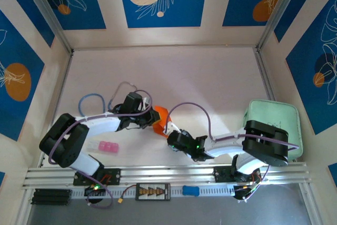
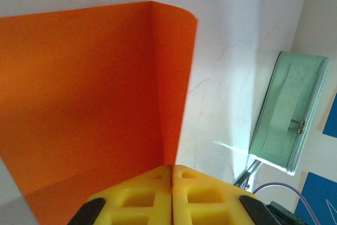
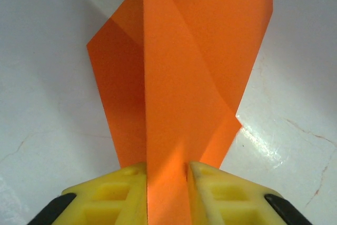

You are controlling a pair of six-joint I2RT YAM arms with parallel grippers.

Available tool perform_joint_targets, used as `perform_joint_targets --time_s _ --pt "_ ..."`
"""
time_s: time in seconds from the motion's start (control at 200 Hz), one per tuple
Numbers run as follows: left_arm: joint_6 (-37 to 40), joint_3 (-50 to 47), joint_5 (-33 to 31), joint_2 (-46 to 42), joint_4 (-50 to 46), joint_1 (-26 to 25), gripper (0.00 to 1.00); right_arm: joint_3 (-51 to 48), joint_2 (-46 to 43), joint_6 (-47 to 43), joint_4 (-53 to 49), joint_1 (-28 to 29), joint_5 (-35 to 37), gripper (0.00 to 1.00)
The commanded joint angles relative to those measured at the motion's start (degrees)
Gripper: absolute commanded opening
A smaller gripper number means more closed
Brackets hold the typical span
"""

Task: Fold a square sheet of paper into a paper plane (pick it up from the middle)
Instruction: Fourth fold the wing at the center of the table.

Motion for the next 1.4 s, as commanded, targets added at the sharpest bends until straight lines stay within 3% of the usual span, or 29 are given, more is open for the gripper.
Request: perform_joint_targets --time_s 0.0,0.41,1.395 --pt "0.54 1.58 -0.55 -0.42 -1.62 -0.36 0.09 0.02 -0.49 0.88 2.46 -0.36 2.02 0.25" --pt "0.4 1.58 -0.54 -0.59 -1.93 -0.37 0.1 0.07 1.2 -0.38 4.54 -1.01 2.38 0.33" --pt "0.41 1.15 -0.97 -0.95 -2.19 -0.37 0.1 -0.36 0.96 1.93 5.45 -1.51 0.83 0.25"
